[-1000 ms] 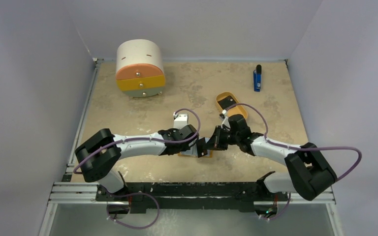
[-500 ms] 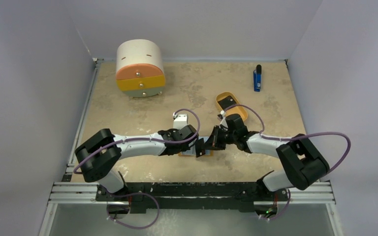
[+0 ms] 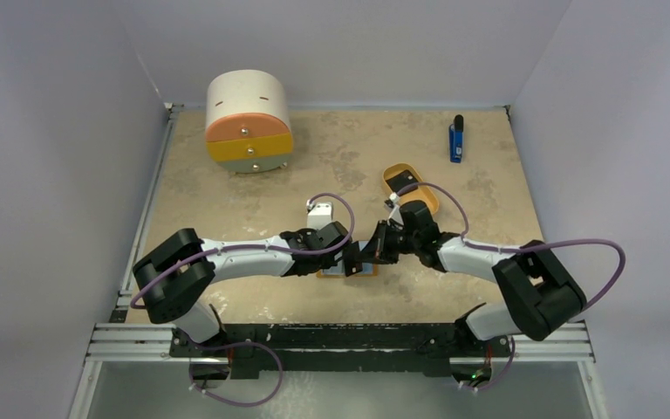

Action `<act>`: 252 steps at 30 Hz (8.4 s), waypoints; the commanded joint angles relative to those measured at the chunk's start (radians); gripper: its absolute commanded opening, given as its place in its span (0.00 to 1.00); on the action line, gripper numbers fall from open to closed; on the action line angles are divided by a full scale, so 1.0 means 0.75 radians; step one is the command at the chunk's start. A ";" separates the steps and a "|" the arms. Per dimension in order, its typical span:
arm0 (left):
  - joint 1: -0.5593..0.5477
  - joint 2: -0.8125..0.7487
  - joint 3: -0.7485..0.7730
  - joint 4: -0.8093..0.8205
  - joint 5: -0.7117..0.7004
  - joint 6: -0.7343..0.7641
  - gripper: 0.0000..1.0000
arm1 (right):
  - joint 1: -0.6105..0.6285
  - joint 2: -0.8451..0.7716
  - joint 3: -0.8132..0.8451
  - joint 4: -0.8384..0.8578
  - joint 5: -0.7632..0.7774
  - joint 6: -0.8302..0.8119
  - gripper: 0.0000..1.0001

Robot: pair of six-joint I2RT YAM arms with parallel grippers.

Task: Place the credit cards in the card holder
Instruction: Insert the credit card into the card holder, then pick up the credit card from the storage box.

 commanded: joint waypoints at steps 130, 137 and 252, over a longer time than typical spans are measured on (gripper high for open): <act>0.114 -0.144 -0.285 0.263 0.230 -0.106 0.00 | 0.289 0.298 0.369 -0.184 0.290 -0.054 0.49; 0.114 -0.184 -0.281 0.215 0.180 -0.101 0.00 | 0.291 0.205 0.367 -0.305 0.431 -0.044 0.52; 0.120 -0.881 -0.476 0.219 0.089 -0.191 0.00 | -0.380 0.477 0.557 -0.164 1.052 0.714 0.43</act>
